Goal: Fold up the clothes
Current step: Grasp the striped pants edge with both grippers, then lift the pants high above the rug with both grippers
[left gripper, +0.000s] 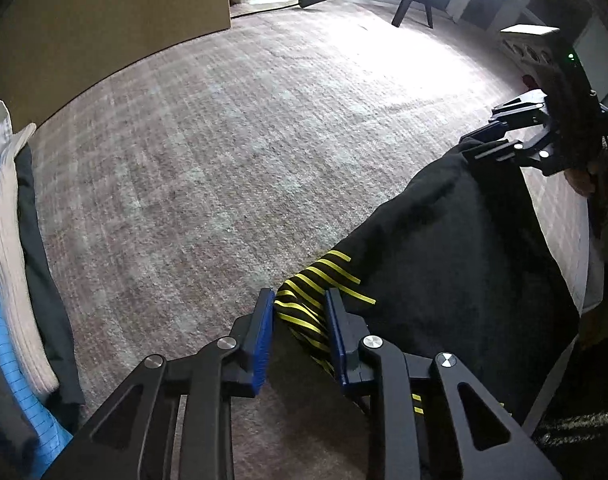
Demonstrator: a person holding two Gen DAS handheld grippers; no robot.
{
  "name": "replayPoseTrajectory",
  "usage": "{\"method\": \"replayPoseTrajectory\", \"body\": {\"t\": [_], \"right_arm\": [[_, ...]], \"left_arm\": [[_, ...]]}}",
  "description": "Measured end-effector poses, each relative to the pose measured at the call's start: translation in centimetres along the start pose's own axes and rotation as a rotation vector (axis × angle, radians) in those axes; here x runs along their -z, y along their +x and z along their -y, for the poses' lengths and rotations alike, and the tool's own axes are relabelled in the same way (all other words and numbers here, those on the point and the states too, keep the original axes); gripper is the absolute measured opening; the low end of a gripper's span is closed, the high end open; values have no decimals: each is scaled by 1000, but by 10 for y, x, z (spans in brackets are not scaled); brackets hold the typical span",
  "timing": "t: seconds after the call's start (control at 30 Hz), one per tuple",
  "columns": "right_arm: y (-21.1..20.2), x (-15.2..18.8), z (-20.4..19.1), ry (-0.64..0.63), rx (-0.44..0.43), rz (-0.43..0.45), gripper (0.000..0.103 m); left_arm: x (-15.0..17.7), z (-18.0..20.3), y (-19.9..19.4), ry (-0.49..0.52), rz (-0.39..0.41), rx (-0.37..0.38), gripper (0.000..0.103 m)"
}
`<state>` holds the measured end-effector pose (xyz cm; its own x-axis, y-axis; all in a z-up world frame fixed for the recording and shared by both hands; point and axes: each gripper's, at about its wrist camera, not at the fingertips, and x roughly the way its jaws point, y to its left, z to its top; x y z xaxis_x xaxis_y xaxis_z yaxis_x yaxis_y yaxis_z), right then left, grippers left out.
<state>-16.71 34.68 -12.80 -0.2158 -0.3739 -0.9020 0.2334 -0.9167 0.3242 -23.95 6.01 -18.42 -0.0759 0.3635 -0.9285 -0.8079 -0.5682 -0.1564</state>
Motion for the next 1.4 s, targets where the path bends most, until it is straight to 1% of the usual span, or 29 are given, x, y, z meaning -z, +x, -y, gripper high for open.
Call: {"method": "replayPoseTrajectory", "body": {"t": [0.03,0.13,0.17,0.2,0.23,0.27,0.3,0.37,0.5,0.53,0.6,0.63,0.67,0.7,0.73,0.77,0.8,0.87,0.97,1.03,1.13,1.2,1.3,1.4], "right_arm": [[0,-1,0,5,2,-1,39],[1,-1,-6,-10,39,-4,37],[1,0,-9,-21,45,-7,34],[0,2,-11,-31,50,-8,25],[-2,2,-13,-35,48,-1,22],[-3,3,-16,-40,47,6,22],[-5,4,-18,-44,46,13,18],[-9,4,-21,-48,42,28,16],[-10,4,-19,-48,25,26,17],[-7,3,-18,-47,27,17,20],[3,-2,-20,-25,21,3,25],[7,-3,-21,-22,17,-1,27],[12,-5,-22,-18,13,-5,28],[16,-6,-23,-15,9,-8,27],[18,-6,-24,-12,9,-4,26],[21,-7,-25,-7,7,-1,18],[20,-5,-24,1,1,2,17],[15,-4,-25,9,-9,18,15],[-4,0,-39,-10,-14,68,13],[-26,5,-55,-27,-19,118,13],[-58,12,-74,-34,-34,193,13],[-83,15,-89,-45,-56,237,13],[-123,18,-115,-104,-70,312,13],[-162,21,-144,-181,-74,387,13]], "left_arm": [[0,1,0,1,-4,5,30],[1,8,1,49,-8,-27,29],[1,11,2,65,-9,-38,28],[2,12,1,71,-9,-33,20],[3,12,0,74,-5,-36,14],[4,11,-2,77,-1,-39,11],[5,11,-3,80,3,-42,8],[7,10,-6,79,12,-38,6],[10,9,-4,86,11,-40,7],[10,8,-4,74,10,-36,13],[7,4,-2,47,2,-50,20],[7,4,-1,49,3,-47,20],[7,4,0,53,4,-42,20],[7,4,1,57,5,-37,13],[8,5,1,66,9,-29,10],[9,5,0,69,11,-30,8],[11,5,0,72,13,-32,6],[13,5,-6,60,23,-35,5],[22,8,-31,42,75,-26,4],[31,12,-64,2,139,-6,4],[21,22,-103,-53,228,9,4],[24,35,-131,-88,287,3,4],[35,43,-176,-131,351,-28,4],[51,59,-224,-130,412,-104,4]]}}
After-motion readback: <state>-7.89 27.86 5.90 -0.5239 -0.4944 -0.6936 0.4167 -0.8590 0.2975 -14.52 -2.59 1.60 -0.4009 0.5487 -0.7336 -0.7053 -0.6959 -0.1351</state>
